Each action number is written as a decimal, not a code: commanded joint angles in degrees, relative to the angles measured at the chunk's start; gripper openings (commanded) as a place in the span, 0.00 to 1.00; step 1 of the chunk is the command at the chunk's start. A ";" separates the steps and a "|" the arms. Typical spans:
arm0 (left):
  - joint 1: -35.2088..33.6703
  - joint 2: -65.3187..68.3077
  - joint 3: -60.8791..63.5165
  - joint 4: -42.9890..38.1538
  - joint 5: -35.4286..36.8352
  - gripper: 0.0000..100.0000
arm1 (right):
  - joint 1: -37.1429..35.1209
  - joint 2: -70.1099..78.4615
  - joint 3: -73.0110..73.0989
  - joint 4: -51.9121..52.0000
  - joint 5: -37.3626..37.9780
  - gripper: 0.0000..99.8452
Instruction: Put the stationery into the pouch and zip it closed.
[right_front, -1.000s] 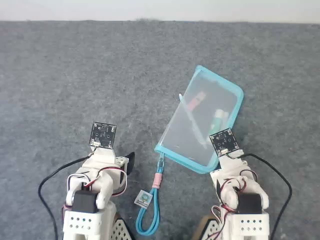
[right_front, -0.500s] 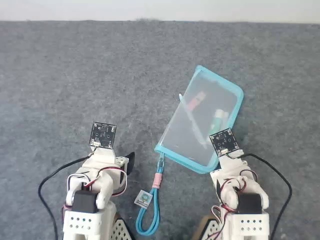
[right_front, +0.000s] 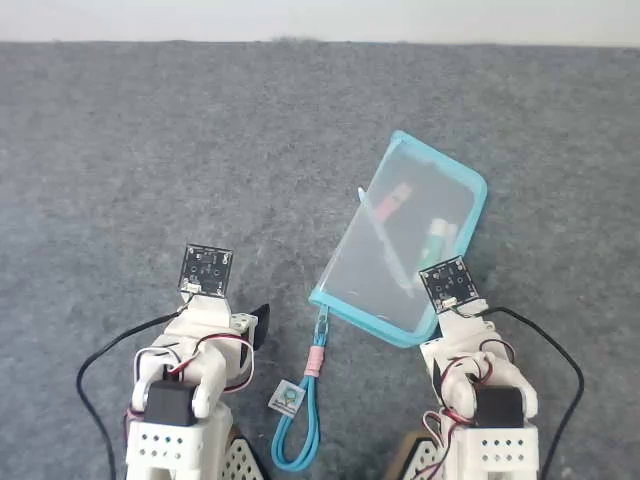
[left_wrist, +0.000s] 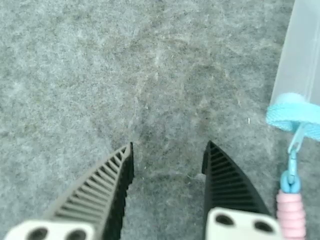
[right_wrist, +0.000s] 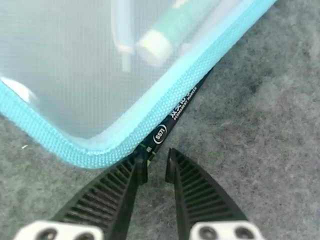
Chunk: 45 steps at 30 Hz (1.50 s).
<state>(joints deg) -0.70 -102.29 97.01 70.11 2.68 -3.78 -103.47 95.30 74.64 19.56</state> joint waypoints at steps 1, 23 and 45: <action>-0.26 0.09 -0.31 0.00 0.35 0.22 | -0.48 -0.48 1.14 0.04 -0.44 0.08; -10.46 0.09 -0.31 -0.26 0.35 0.22 | 4.18 -0.04 -5.54 -14.37 -0.35 0.08; -10.55 0.09 -0.31 -1.49 0.35 0.22 | -27.56 40.22 -38.24 3.56 6.42 0.08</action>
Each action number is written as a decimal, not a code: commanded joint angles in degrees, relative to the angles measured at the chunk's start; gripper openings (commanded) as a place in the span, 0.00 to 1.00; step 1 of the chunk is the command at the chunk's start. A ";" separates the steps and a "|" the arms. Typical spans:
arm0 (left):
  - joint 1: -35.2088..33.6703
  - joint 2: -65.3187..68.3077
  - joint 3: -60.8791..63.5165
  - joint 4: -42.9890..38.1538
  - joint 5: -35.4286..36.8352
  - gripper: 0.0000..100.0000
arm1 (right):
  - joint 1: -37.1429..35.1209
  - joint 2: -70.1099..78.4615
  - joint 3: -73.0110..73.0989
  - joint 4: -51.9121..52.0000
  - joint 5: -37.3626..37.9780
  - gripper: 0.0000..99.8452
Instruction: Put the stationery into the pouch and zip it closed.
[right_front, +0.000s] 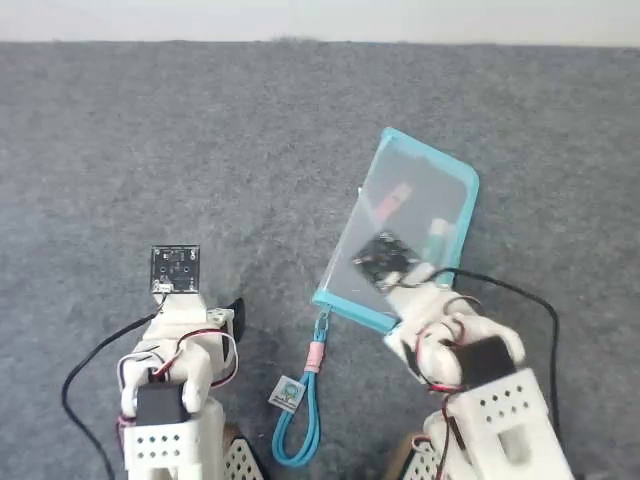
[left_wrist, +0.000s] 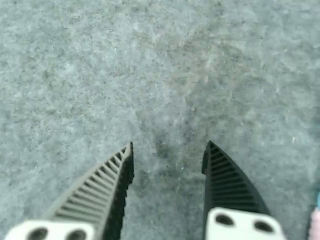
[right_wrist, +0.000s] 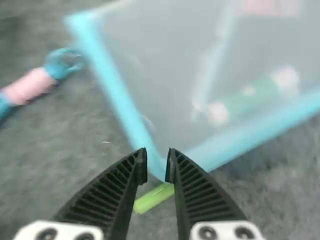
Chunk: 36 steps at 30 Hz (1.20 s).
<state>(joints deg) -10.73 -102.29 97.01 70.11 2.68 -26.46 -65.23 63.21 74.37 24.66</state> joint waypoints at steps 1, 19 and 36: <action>-0.53 0.09 -0.31 -1.49 0.35 0.22 | -6.55 2.24 -6.07 4.35 1.49 0.08; -0.53 0.09 -0.31 -1.49 0.35 0.22 | -7.78 2.77 3.52 -2.86 7.21 0.29; -0.53 0.09 -0.31 -1.49 0.35 0.22 | 2.86 16.31 5.27 -20.18 5.45 0.29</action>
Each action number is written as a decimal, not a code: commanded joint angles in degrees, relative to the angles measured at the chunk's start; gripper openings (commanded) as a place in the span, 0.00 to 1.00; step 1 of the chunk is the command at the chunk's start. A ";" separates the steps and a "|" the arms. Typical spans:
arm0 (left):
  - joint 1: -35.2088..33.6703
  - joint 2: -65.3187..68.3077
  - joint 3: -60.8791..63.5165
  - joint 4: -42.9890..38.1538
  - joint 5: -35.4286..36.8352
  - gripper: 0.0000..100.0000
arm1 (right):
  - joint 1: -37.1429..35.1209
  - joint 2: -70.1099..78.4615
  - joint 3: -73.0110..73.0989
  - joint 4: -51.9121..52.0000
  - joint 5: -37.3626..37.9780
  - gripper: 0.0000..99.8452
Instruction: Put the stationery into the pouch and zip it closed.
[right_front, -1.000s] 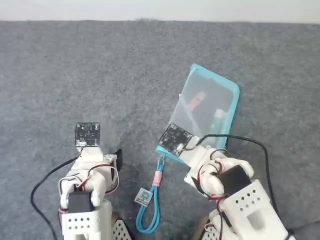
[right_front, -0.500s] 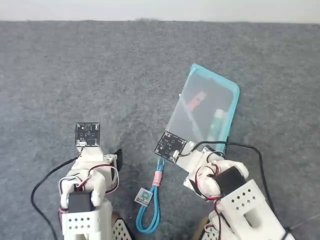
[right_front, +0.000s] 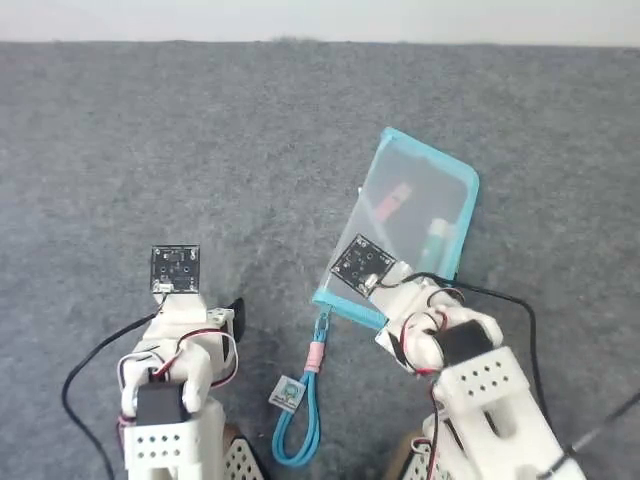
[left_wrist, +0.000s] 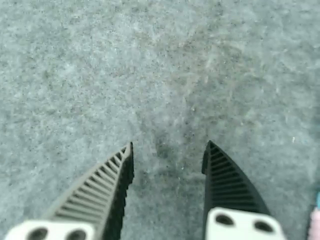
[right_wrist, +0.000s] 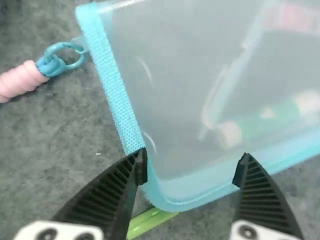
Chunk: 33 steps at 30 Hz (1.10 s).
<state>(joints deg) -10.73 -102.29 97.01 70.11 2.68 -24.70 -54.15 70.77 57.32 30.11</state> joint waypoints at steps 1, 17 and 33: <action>-0.53 0.09 -0.31 -1.49 0.35 0.22 | 1.63 7.43 -3.43 -3.65 0.00 0.29; -0.53 0.09 -0.31 -1.49 0.35 0.22 | 15.60 34.24 -32.53 -4.09 2.73 0.29; -0.44 0.18 -0.31 -2.46 0.35 0.22 | -11.12 13.58 -26.64 12.97 -6.68 0.29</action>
<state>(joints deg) -10.73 -102.29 97.01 69.58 2.68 -29.54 -34.81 39.30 72.09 27.38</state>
